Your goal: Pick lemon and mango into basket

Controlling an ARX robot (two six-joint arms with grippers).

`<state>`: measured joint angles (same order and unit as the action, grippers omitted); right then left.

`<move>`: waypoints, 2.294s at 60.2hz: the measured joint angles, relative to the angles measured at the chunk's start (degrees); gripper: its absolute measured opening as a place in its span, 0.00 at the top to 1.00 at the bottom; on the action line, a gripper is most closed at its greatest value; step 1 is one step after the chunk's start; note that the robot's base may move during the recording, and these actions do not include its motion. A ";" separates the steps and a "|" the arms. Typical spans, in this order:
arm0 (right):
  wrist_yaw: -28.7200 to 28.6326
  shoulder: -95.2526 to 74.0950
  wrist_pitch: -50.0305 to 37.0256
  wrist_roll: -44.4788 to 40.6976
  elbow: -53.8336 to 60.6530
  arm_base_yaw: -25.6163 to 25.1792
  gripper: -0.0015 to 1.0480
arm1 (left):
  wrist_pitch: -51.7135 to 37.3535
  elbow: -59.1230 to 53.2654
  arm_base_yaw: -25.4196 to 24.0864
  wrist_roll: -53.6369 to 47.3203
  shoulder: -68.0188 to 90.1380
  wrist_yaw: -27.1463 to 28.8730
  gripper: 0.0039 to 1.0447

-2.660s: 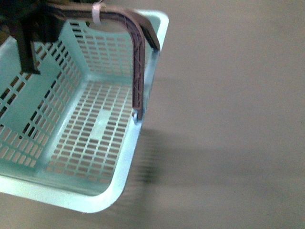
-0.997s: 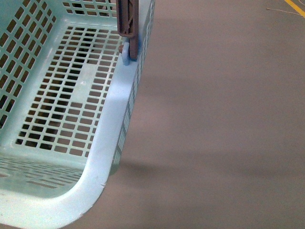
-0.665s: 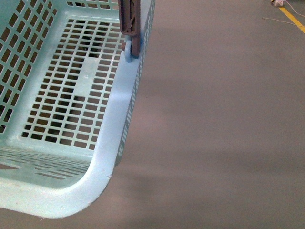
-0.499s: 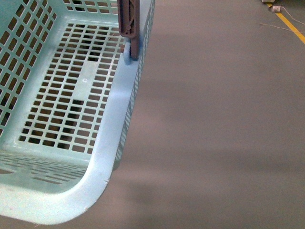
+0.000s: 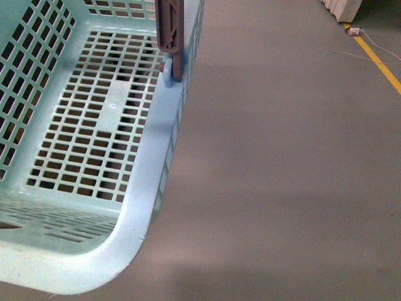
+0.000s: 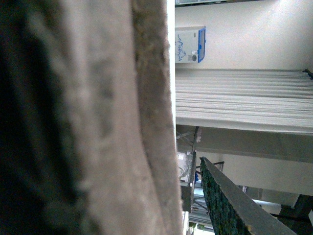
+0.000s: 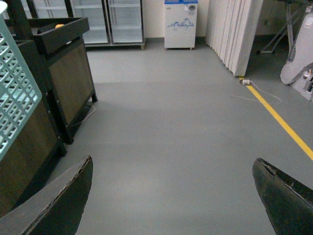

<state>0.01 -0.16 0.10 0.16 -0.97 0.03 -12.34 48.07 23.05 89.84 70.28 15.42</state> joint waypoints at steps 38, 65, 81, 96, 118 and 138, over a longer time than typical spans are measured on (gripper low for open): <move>0.02 -0.02 -0.02 0.00 0.00 0.00 0.08 | -0.02 0.07 0.00 0.00 0.00 0.02 0.73; 0.11 0.00 -0.02 0.00 0.00 0.00 0.08 | -0.02 0.26 0.00 0.09 -0.02 -0.04 0.73; 0.20 0.00 -0.02 0.00 0.00 0.02 0.08 | 0.00 0.33 0.68 0.98 0.00 -1.36 0.73; 0.15 -0.02 -0.02 0.00 0.00 0.02 0.08 | 0.00 0.46 0.35 0.00 -0.11 0.00 0.73; 0.04 -0.04 -0.02 0.00 0.00 0.02 0.08 | 0.02 0.46 0.35 0.02 -0.11 -0.13 0.73; 0.15 -0.02 0.02 -0.02 0.00 0.02 0.08 | 0.02 0.46 0.31 0.00 -0.11 -0.02 0.73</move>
<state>0.16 -0.19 0.12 0.14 -0.97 0.05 -12.32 48.53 23.35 89.84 70.17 15.40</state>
